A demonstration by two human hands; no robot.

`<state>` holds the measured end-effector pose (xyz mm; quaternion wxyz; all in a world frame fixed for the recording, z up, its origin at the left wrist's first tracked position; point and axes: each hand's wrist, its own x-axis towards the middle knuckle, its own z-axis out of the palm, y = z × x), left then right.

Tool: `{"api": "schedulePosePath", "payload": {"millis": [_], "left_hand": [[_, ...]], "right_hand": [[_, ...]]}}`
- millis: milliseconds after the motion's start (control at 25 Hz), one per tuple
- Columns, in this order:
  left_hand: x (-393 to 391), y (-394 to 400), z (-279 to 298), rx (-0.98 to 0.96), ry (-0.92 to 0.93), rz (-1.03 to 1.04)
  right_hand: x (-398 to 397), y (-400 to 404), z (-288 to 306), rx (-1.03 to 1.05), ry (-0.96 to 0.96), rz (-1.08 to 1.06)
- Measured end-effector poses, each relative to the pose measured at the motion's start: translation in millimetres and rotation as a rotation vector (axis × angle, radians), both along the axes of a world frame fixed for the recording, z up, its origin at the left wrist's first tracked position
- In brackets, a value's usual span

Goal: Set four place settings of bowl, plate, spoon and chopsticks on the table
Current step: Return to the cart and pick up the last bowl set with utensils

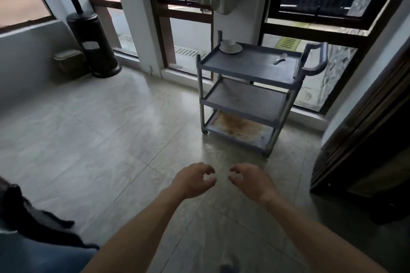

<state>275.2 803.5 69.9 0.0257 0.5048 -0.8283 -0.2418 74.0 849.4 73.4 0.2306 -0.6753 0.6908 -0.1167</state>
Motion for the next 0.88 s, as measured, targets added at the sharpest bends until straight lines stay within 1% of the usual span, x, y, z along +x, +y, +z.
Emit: {"api": "schedulePosePath", "payload": {"millis": [200, 520, 880], "left_hand": [[-26, -93, 7, -0.022, -0.048, 0.018], [-48, -236, 8, -0.018, -0.003, 0.042], [-69, -446, -4, -0.012, 0.057, -0.066]], "right_hand": [[-33, -104, 2, -0.028, 0.044, 0.030], [-64, -243, -2, 0.011, 0.041, 0.019], [-74, -431, -4, 0.014, 0.020, -0.161]]}}
